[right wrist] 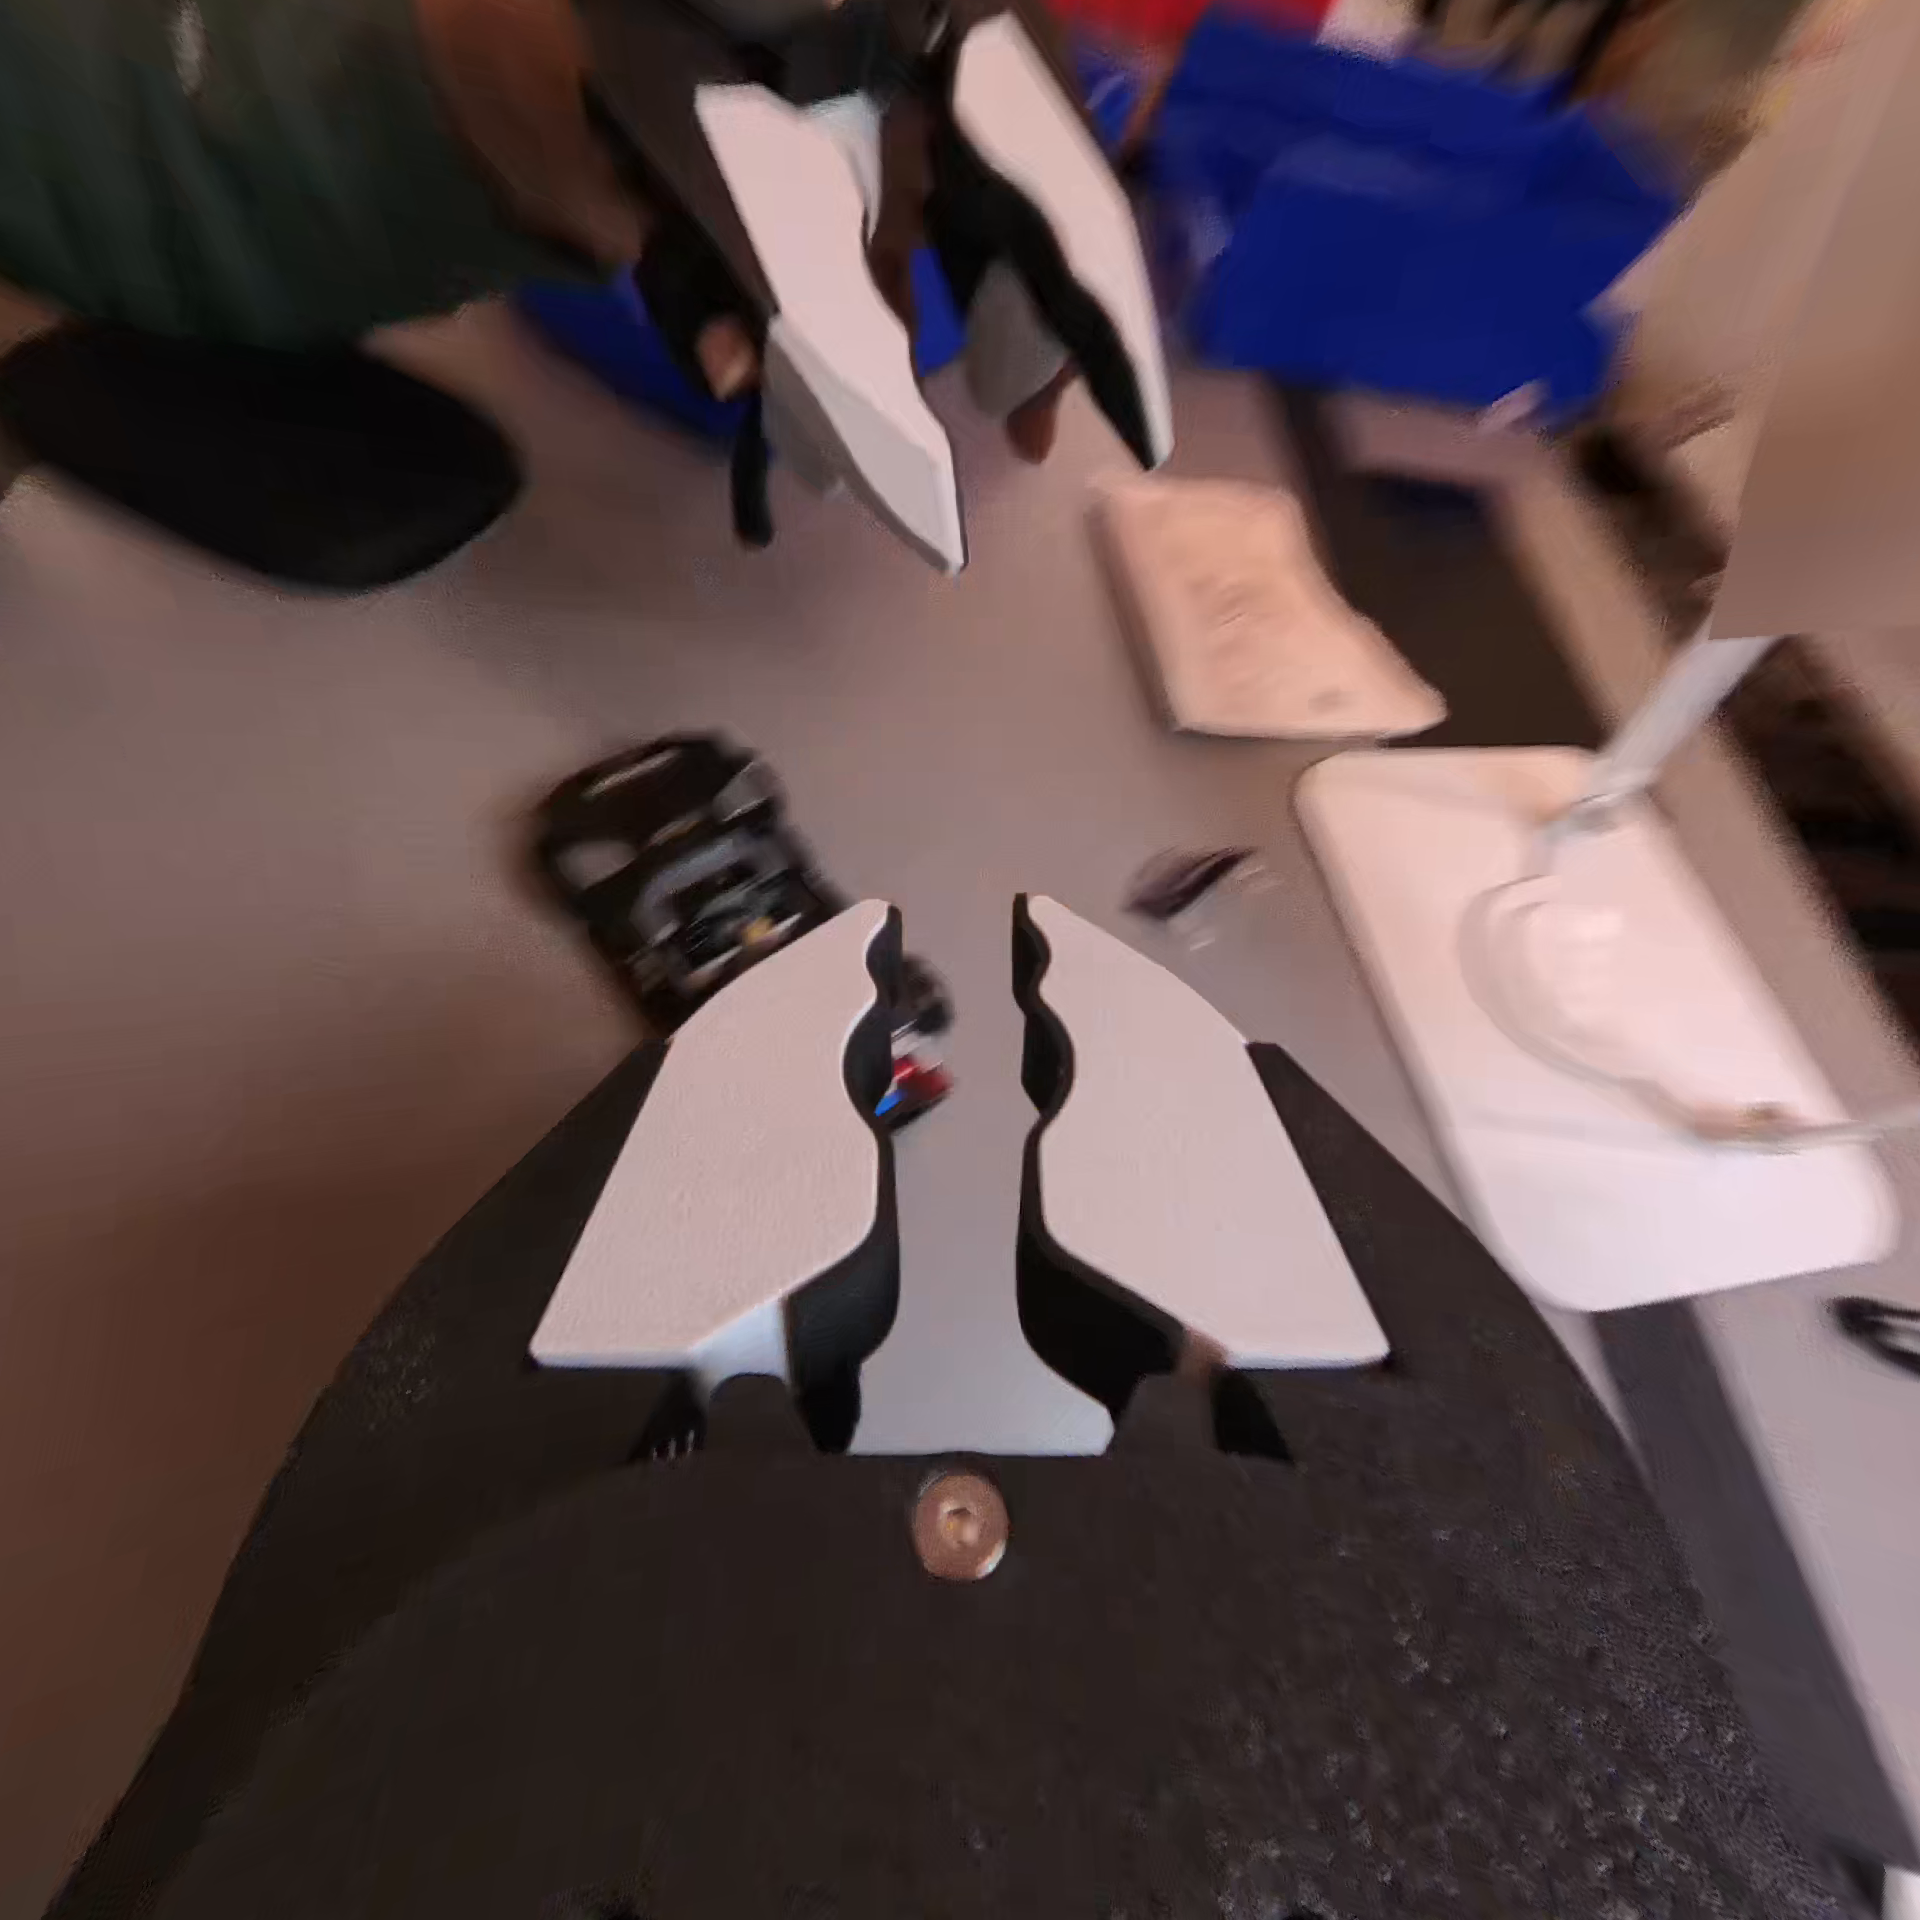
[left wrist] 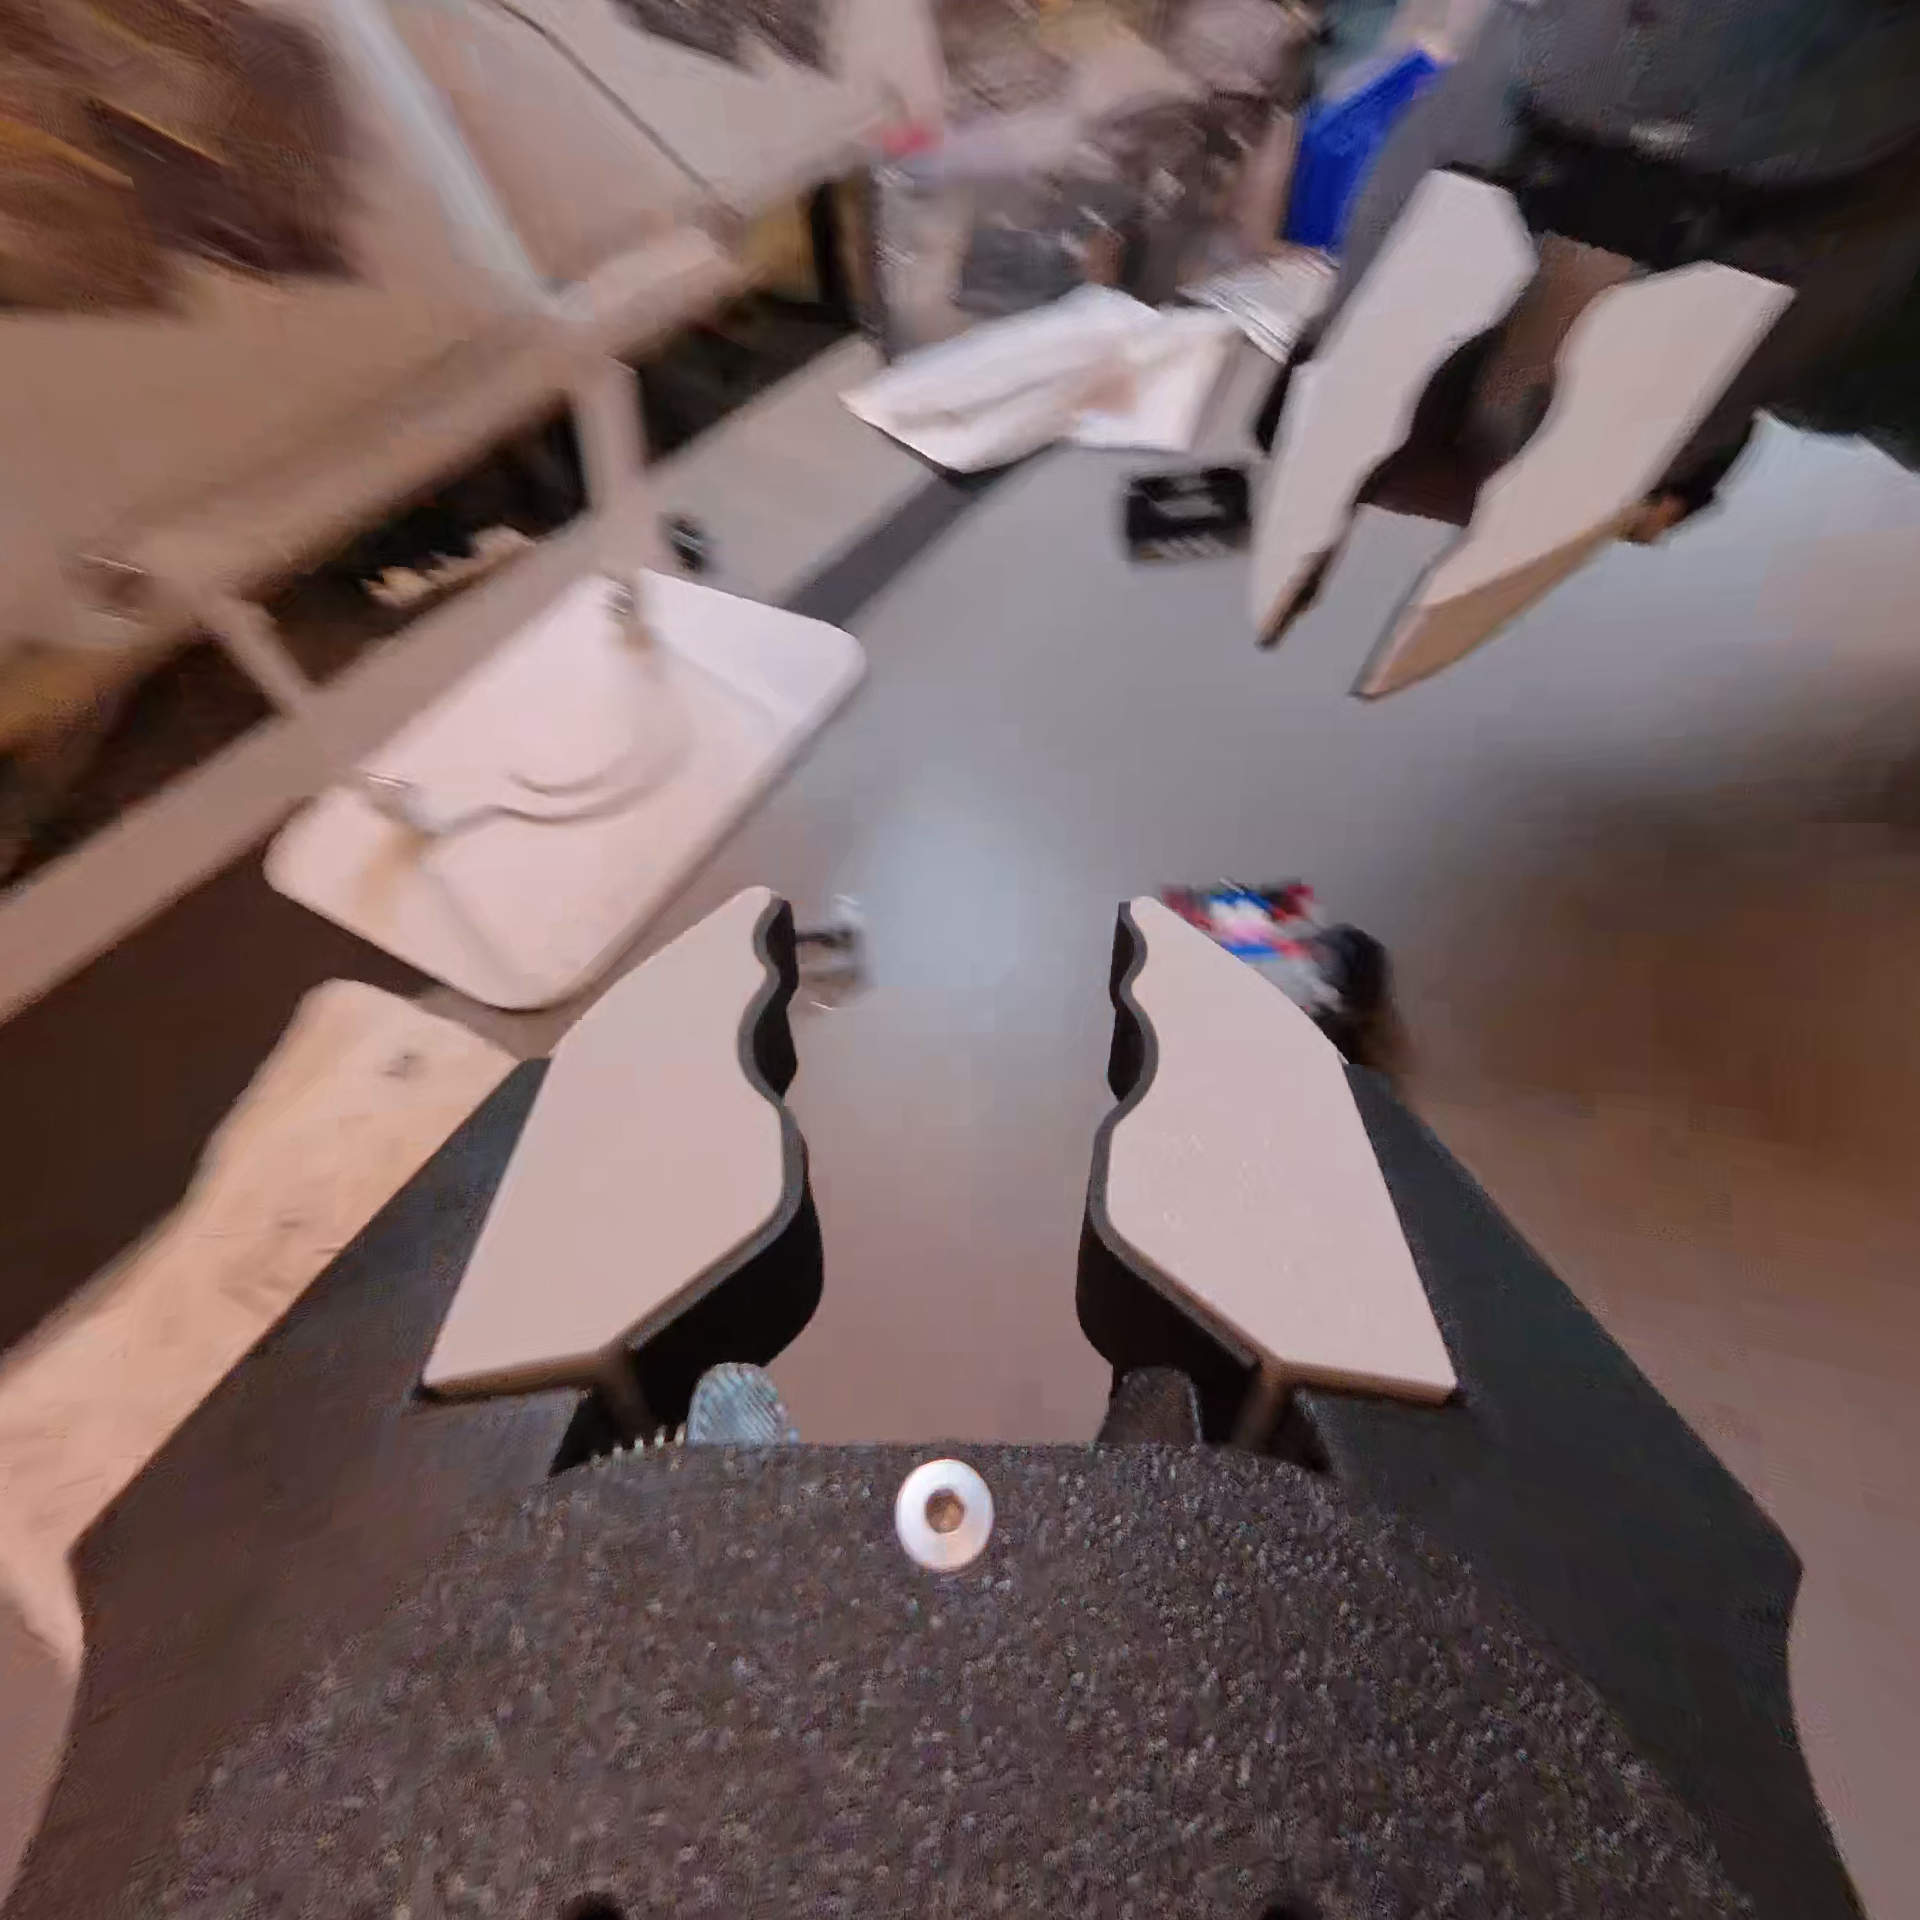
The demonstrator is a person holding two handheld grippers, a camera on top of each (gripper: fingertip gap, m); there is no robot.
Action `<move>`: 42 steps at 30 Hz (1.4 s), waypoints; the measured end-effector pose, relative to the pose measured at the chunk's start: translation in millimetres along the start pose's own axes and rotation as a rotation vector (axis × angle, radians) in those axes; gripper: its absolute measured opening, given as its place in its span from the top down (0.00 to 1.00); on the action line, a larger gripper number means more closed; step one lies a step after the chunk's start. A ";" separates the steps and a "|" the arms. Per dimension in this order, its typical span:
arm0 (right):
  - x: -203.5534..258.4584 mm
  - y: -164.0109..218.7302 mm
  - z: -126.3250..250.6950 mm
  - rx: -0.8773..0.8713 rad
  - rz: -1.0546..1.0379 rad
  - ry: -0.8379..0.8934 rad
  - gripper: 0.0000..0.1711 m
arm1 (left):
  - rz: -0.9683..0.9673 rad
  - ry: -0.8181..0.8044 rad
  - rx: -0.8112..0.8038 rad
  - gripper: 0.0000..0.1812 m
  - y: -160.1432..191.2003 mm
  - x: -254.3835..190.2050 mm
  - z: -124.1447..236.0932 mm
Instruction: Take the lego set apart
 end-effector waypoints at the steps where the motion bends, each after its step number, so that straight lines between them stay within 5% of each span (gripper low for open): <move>1: 12.8 10.6 -4.6 0.056 -0.006 -0.057 0.88 | -0.010 0.060 0.036 0.66 11.5 -21.6 -1.9; 9: 41.3 38.5 -43.7 0.336 0.102 -0.234 0.89 | -0.134 0.142 0.421 0.45 61.8 -88.7 -48.1; 15: 39.5 47.5 -54.0 0.449 0.151 -0.299 0.94 | -0.135 0.186 0.513 0.51 66.5 -95.3 -64.8; 31: 31.2 58.0 -53.2 0.225 -0.215 -0.407 0.95 | -0.133 0.245 0.490 0.52 67.3 -92.9 -62.5; 42: 7.0 26.1 -37.7 0.133 -0.164 -0.328 0.95 | -0.126 0.264 0.481 0.53 67.7 -92.8 -60.8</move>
Point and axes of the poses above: each gripper's, where its closed fingertips meet, z back along the fingers, y out of its underside, x = y × z across the jaws, the point moved 5 cm from there along z, back along the fingers
